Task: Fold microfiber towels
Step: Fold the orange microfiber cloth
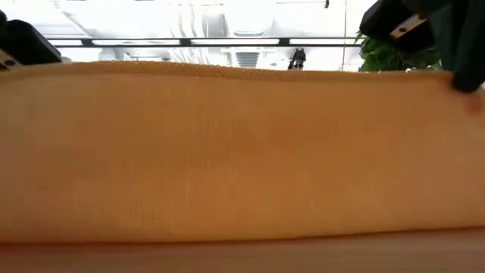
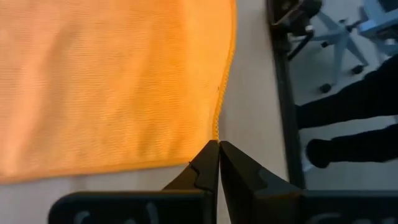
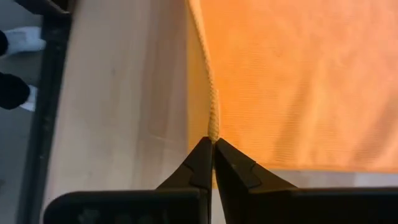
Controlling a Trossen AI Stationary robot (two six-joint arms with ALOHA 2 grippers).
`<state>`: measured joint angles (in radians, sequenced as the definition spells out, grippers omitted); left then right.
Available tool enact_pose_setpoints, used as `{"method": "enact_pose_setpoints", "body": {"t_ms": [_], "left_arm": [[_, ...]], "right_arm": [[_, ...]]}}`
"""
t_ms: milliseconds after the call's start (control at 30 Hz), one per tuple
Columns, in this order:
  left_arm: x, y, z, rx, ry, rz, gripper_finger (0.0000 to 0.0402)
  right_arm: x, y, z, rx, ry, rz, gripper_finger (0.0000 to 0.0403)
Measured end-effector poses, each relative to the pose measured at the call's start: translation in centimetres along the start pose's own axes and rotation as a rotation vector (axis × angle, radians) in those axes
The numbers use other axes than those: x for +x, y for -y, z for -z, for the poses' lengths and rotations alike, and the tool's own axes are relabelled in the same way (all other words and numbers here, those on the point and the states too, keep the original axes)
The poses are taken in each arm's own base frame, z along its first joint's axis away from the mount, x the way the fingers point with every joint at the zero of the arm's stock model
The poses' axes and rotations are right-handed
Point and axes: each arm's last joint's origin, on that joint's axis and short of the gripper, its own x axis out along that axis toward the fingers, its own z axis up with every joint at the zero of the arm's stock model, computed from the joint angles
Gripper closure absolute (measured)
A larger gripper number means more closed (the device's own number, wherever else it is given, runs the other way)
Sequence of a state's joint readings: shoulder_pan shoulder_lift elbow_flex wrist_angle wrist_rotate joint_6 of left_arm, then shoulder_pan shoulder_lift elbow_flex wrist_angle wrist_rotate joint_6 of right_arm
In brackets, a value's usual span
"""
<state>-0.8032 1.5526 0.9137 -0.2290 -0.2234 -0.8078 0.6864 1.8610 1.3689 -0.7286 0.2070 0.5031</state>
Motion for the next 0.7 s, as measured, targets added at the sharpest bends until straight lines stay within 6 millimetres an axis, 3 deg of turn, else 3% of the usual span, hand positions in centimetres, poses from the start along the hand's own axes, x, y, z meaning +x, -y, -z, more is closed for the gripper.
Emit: {"method": "enact_pose_setpoints", "body": {"t_ms": [467, 700], "left_arm": [[-2.4, -1.9, -0.5, 0.015, 0.053, -0.193, 0.0401], [-2.6, -4.2, -1.3, -0.034, 0.077, -0.262, 0.0402]], "right_arm": [[-0.9, 5.1, 1.5, 0.057, 0.010, 0.039, 0.0394], [-2.0, 8.4, 3.0, 0.117, 0.072, 0.043, 0.0394]]}}
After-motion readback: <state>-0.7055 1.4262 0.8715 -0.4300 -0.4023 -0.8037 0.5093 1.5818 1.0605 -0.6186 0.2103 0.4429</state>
